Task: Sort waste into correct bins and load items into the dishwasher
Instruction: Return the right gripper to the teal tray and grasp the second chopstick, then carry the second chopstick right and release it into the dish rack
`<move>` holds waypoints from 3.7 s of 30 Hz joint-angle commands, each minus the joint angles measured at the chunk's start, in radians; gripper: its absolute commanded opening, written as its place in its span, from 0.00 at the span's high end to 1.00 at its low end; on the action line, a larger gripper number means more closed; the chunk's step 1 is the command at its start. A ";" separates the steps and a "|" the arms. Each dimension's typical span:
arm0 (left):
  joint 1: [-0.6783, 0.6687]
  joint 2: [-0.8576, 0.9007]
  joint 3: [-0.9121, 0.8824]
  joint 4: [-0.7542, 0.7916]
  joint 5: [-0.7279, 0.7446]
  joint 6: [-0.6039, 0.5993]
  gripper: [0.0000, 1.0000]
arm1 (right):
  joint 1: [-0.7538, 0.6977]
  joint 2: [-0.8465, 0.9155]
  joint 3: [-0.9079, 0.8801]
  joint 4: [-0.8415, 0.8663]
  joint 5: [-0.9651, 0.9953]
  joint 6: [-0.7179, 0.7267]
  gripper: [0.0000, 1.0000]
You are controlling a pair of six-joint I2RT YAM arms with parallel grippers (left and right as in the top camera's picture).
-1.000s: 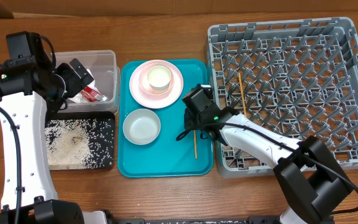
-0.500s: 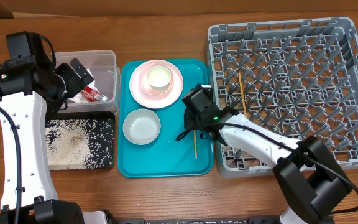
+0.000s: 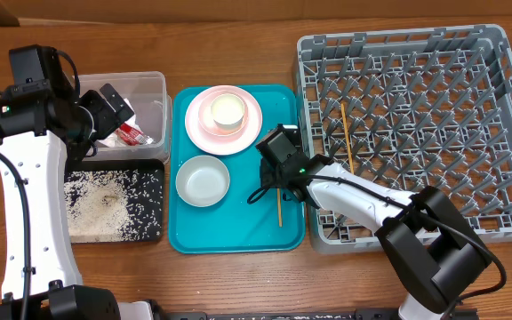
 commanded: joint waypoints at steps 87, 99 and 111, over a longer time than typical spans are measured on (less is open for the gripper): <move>0.002 -0.017 0.014 0.002 0.001 -0.010 0.00 | -0.020 -0.233 0.218 -0.202 0.238 -0.258 0.96; 0.002 -0.017 0.014 0.002 0.000 -0.010 0.00 | -0.264 -0.286 0.215 -0.290 0.217 -0.588 0.96; 0.002 -0.017 0.014 0.002 0.000 -0.010 0.00 | -0.428 -0.273 0.203 -0.319 -0.052 -0.643 0.96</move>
